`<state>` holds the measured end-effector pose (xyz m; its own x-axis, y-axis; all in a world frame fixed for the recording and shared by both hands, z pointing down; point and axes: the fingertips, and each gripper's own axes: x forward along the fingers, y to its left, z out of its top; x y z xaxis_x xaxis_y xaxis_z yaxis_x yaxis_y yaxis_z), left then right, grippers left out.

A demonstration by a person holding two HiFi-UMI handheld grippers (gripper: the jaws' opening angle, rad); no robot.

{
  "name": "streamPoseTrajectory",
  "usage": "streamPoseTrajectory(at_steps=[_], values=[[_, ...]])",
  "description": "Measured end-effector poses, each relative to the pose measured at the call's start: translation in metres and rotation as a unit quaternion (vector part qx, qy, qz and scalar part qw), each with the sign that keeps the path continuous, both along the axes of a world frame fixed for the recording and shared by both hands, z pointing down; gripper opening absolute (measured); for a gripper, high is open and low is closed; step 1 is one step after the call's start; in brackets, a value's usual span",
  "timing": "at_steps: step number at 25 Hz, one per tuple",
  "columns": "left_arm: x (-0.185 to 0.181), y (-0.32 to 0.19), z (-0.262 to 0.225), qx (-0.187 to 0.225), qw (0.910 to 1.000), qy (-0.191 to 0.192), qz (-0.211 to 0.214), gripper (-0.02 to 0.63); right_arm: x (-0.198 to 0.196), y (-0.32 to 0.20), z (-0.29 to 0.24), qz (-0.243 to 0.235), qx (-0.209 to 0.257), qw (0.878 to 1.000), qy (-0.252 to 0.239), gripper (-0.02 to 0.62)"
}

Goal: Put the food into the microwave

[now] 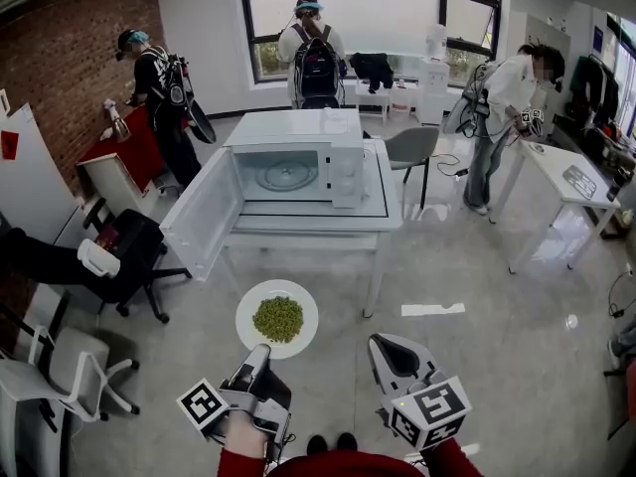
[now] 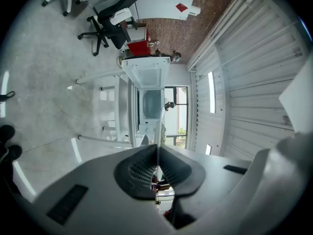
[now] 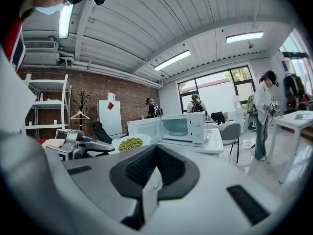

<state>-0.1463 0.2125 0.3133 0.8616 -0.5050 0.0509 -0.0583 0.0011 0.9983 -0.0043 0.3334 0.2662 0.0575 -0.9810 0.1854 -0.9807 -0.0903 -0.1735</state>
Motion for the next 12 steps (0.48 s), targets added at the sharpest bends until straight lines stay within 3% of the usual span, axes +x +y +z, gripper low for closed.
streamPoseTrajectory(at_steps=[12], values=[[0.0011, 0.0037, 0.0031, -0.001, 1.0000, -0.005, -0.002, 0.021, 0.0016, 0.0022, 0.0066, -0.004, -0.005, 1.000, -0.006, 0.013]])
